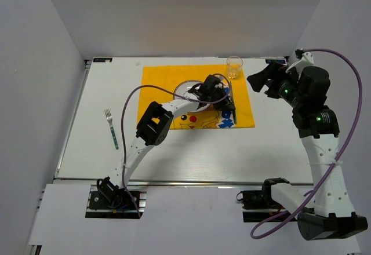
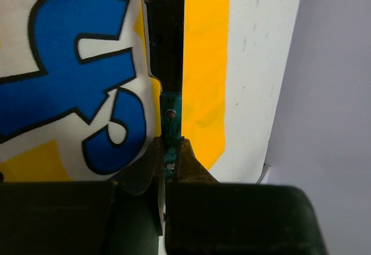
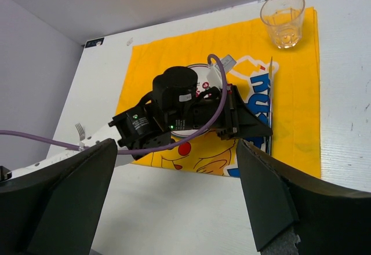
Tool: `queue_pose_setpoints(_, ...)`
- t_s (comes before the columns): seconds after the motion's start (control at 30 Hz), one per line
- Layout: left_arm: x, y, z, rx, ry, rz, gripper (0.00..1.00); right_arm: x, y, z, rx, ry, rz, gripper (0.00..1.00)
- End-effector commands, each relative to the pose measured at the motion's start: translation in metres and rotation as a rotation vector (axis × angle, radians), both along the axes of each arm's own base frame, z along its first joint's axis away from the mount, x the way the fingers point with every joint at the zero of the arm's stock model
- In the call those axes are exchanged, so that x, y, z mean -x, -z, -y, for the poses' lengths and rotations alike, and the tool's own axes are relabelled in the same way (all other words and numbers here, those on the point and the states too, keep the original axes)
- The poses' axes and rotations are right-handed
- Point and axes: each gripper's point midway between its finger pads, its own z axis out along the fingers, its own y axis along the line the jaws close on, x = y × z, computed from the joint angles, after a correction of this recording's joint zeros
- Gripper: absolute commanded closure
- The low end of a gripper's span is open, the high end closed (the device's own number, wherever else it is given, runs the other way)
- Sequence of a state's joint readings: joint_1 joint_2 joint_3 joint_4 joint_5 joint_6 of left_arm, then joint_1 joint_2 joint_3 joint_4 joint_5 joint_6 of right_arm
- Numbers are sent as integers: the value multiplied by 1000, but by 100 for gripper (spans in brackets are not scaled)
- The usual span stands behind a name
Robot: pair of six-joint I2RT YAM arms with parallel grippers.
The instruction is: Set the dinner table for one person
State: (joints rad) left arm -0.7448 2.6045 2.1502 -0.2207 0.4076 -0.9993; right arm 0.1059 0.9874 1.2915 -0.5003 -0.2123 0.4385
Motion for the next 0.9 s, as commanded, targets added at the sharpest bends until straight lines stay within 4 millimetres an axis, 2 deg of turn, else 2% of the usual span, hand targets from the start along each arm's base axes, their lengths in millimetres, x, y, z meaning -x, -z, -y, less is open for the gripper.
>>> queue_pose_setpoints(0.0,2,-29,12,60,30,33,100,5,-8,0,7,-12,42,11)
queue_pose_setpoints(0.2,5,-23,9,33,30,18,99,5,-9,-1,2,-18,47,11)
queue_pose_setpoints(0.33,5,-21,9,32,34,16,93,6,-10,-2,-2,-19,50,11)
queue_pose_setpoints(0.7,4,-28,10,41,31,29,54,6,-15,-3,-7,-25,63,11)
queue_pose_setpoints(0.87,2,-38,10,48,28,45,47,7,-17,-3,-8,-29,67,11)
